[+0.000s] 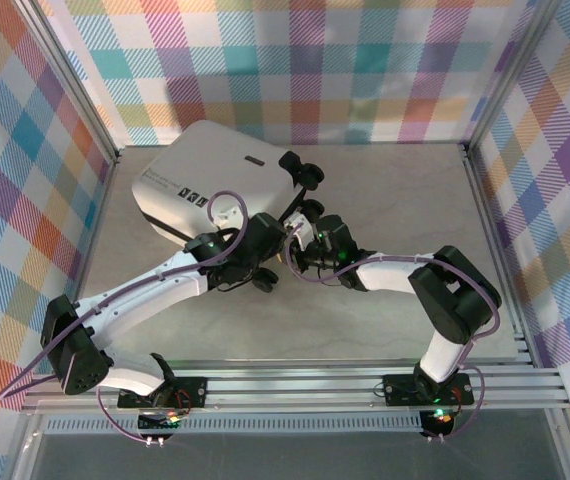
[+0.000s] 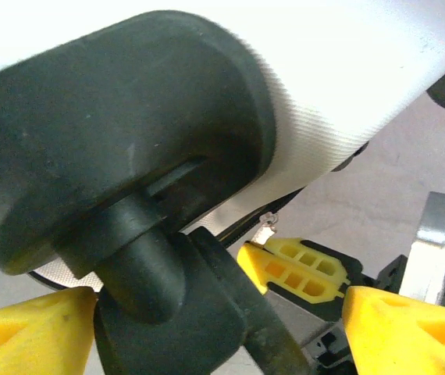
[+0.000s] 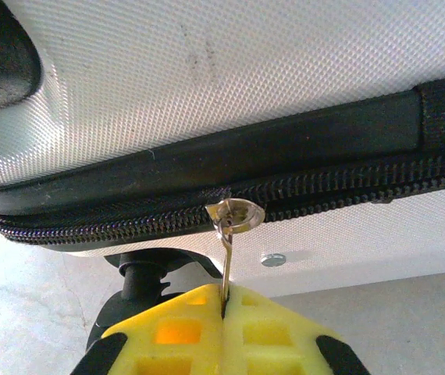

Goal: Pack the luggage

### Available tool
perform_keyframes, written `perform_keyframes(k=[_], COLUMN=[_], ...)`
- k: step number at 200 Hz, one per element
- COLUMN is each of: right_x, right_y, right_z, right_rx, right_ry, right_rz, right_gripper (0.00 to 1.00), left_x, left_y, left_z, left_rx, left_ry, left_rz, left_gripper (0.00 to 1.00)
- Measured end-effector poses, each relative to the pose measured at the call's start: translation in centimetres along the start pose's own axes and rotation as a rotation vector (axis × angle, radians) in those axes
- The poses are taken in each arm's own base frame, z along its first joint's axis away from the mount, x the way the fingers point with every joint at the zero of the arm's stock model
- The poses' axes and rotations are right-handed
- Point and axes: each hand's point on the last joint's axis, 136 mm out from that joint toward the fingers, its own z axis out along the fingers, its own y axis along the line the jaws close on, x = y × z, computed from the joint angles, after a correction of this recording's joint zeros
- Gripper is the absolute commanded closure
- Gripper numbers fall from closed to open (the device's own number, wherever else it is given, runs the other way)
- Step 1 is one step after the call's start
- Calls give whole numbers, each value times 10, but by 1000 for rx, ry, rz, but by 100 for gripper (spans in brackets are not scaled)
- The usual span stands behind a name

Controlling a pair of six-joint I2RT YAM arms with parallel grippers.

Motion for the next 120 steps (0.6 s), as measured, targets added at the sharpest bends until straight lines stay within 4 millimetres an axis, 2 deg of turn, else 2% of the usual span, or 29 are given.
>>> perform_keyframes(k=[60, 79, 93, 108, 111, 120], right_x=[0, 0, 0, 1, 1, 1], right_y=[0, 0, -1, -2, -2, -2], right_z=[-1, -1, -1, -1, -1, -1], right_rx=[1, 2, 5, 9, 10, 10], right_ry=[-2, -2, -2, 0, 0, 1], right_rz=[-1, -1, 0, 1, 1, 2], right_gripper=[100, 100, 100, 100, 100, 100], left_x=[-3, -5, -7, -8, -8, -9], left_y=[3, 5, 6, 7, 7, 8], left_z=[-5, -5, -4, -3, -3, -2], left_rx=[2, -1, -7, -9, -10, -12], left_ry=[-9, -19, -32, -44, -46, -50], left_rz=[-80, -126, -136, -136, -134, -131], left_gripper=[70, 80, 80, 73, 72, 57])
